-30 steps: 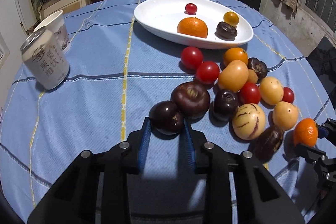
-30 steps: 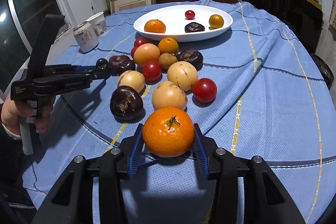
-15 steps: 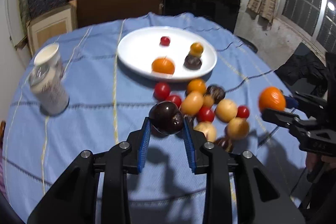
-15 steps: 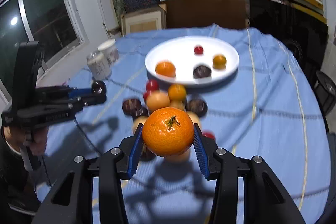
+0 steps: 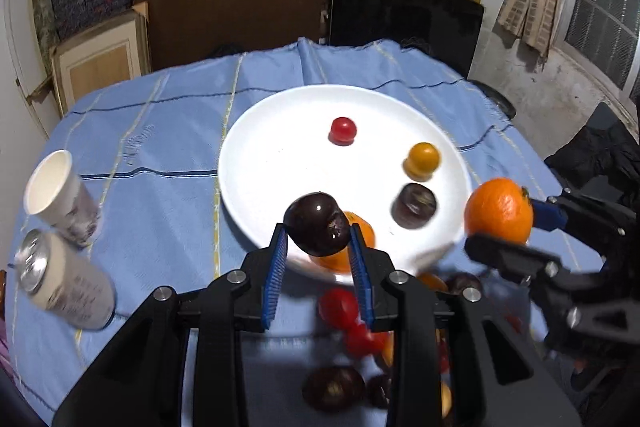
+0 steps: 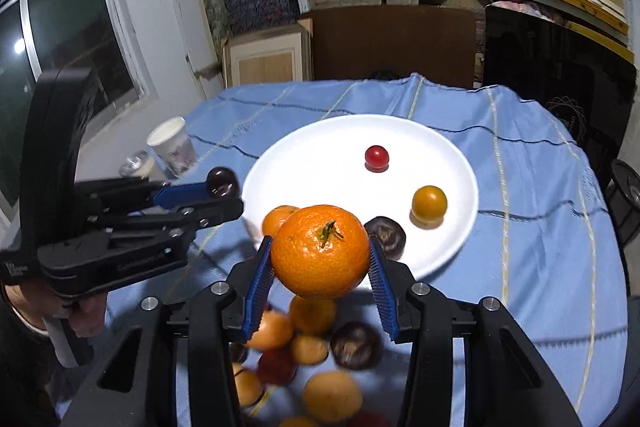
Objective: Organize fruits
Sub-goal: 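Carry both fruits over the white plate and open both tools to release, then grasp the pale yellow fruit with the right tool while the left tool grasps an elongated dark plum, then carry both fruits over the white plate and open both tools to release, then grasp a red tomato with the right tool while the left tool grasps a round dark plum, then carry both fruits over the white plate and open both tools to release, then grasp the pale yellow round fruit with the right tool while the left tool grasps the striped fruit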
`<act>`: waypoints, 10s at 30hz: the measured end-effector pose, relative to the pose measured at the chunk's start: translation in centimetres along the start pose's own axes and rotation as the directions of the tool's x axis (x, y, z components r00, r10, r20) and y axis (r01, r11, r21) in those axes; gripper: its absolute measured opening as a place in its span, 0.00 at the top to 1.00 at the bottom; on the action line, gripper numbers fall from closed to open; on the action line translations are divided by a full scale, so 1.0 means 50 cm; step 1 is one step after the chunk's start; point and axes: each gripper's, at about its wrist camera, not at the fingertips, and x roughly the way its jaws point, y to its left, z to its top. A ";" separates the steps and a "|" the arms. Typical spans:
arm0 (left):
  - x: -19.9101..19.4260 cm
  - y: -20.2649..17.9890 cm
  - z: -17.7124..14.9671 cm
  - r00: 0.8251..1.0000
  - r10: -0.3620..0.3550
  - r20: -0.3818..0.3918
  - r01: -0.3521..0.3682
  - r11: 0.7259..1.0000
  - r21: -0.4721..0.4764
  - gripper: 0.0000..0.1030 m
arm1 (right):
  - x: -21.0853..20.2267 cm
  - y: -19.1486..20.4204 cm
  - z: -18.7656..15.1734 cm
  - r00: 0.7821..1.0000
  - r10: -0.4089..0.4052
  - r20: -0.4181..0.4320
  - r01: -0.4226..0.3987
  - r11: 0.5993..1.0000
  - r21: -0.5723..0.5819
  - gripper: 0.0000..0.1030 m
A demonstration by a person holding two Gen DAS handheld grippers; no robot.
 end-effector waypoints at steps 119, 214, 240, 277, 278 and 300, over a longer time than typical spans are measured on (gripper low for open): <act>0.016 0.003 0.028 1.000 0.005 -0.020 -0.005 1.000 0.000 0.79 | 0.026 0.012 0.002 0.999 -0.008 -0.036 0.006 0.999 -0.053 0.61; -0.079 -0.028 -0.256 0.998 0.042 -0.049 -0.042 0.999 0.011 0.60 | -0.079 0.009 -0.268 0.996 -0.001 -0.085 0.006 0.998 0.065 0.72; -0.088 -0.028 -0.058 0.998 0.020 0.066 -0.021 1.000 0.008 0.60 | -0.058 0.018 -0.034 0.996 -0.012 0.084 0.008 0.999 0.040 0.72; -0.078 -0.023 -0.139 0.999 0.039 0.023 -0.037 0.996 -0.086 0.27 | -0.064 -0.033 -0.160 1.000 -0.031 0.003 0.031 0.987 0.157 0.38; -0.081 -0.024 -0.149 0.999 0.036 0.018 -0.034 0.995 -0.089 0.26 | -0.067 -0.032 -0.169 1.000 -0.032 -0.001 0.031 0.988 0.154 0.38; -0.078 -0.025 -0.224 1.000 -0.011 -0.006 0.010 0.998 -0.069 0.21 | 0.012 0.027 -0.209 0.979 -0.166 -0.116 0.166 0.986 -0.014 0.58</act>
